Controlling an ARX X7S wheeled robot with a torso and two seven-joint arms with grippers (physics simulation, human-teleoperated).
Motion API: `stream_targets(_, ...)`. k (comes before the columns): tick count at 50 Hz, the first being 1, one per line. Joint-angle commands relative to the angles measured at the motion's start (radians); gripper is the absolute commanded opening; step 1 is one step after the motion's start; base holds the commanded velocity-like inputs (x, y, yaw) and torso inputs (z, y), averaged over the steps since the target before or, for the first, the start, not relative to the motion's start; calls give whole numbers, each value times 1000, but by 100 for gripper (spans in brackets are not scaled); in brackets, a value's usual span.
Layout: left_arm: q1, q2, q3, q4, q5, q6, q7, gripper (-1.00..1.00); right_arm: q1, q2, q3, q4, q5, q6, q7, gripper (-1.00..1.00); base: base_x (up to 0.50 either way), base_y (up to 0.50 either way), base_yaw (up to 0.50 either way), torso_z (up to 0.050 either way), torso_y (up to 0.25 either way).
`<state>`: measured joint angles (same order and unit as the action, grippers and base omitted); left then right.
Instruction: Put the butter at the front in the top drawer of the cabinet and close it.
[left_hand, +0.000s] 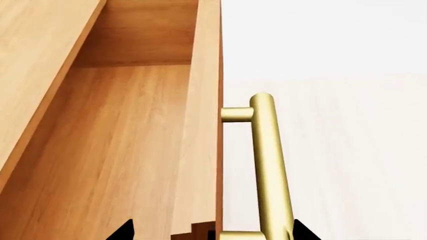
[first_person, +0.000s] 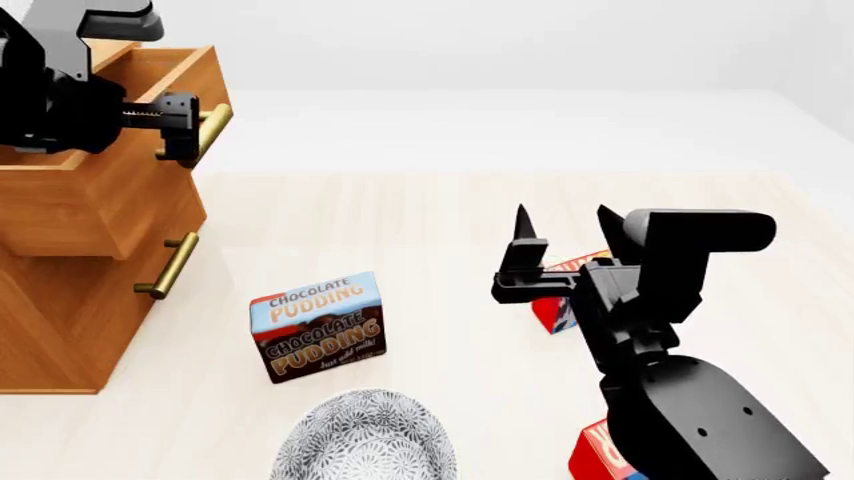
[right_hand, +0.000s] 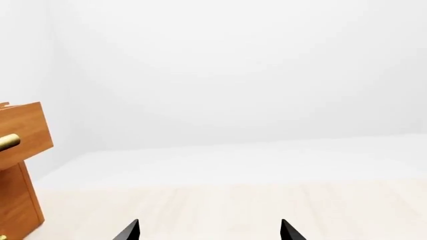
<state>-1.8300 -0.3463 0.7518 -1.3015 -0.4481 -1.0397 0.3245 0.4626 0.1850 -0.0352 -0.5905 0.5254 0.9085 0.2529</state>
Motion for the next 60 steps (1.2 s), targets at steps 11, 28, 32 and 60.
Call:
stream_targets(11,40,26,-146,-3,171,1,107,100,7,4,-7,8,8,-10,17,100,0,0,0,0,0)
stream_targets(28,98,10,-171,156,142,-74,138,100,5,5,7,-11,28,-4,43,100,0,0,0,-1,0)
stream_targets(32,106,7,-173,183,134,-84,147,100,5,7,10,-18,33,0,49,100,0,0,0,0,0)
stream_targets(60,116,39,-161,176,130,-45,189,100,5,19,8,-31,56,2,70,100,0,0,0,-1,0)
